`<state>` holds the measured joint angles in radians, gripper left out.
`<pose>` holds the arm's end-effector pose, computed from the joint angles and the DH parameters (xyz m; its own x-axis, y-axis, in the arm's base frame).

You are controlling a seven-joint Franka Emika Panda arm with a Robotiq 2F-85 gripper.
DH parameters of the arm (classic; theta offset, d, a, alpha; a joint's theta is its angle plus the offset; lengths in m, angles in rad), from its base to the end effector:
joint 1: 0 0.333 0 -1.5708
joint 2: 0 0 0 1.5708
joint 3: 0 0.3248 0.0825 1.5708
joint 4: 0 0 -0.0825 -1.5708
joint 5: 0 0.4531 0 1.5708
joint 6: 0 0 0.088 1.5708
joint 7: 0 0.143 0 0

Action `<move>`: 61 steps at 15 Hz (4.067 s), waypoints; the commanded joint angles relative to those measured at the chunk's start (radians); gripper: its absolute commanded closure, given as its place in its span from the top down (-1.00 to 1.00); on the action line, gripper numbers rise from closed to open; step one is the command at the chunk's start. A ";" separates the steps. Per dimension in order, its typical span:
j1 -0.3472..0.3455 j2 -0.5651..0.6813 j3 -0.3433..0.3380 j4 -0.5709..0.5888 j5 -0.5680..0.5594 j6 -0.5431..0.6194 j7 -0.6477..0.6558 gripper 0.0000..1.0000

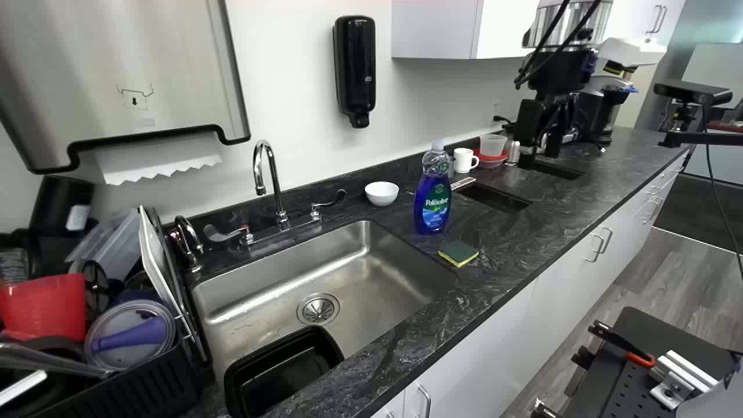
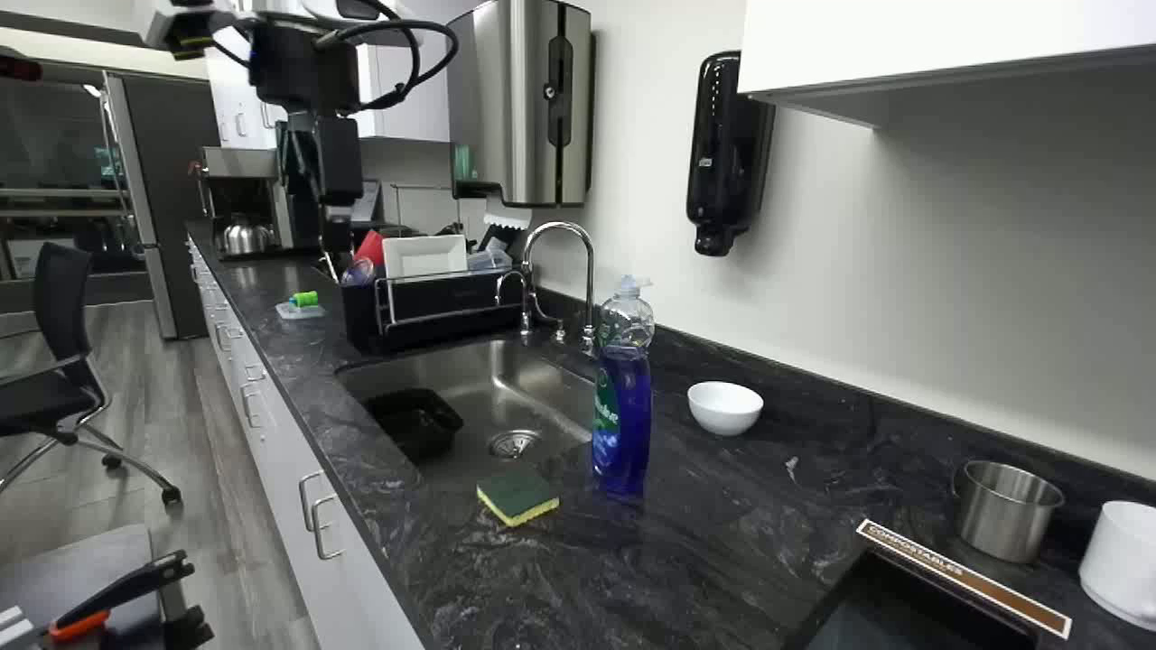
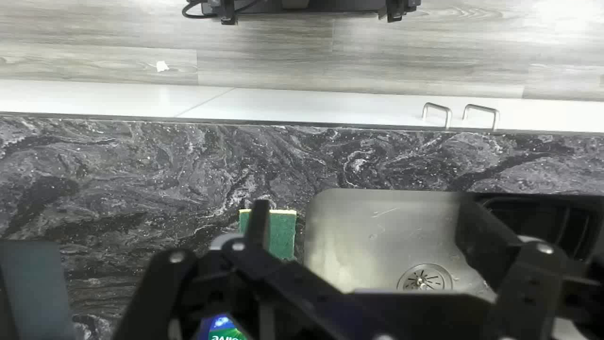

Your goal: Pour the liquid soap into the sink

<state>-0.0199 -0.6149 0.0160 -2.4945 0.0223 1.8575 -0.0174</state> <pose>0.4216 0.0006 0.4419 0.9998 0.0041 -0.0220 0.0038 -0.9999 -0.0124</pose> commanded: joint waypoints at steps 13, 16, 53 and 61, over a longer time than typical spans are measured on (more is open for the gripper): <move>0.008 0.001 -0.007 0.002 -0.004 -0.002 0.004 1.00; 0.008 0.001 -0.007 0.002 -0.004 -0.002 0.004 1.00; -0.026 0.399 -0.346 0.056 0.310 0.296 -0.763 1.00; -0.042 0.391 -0.326 0.048 0.298 0.300 -0.763 1.00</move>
<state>-0.0307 -0.2266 -0.3401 -2.4485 0.3129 2.1620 -0.7753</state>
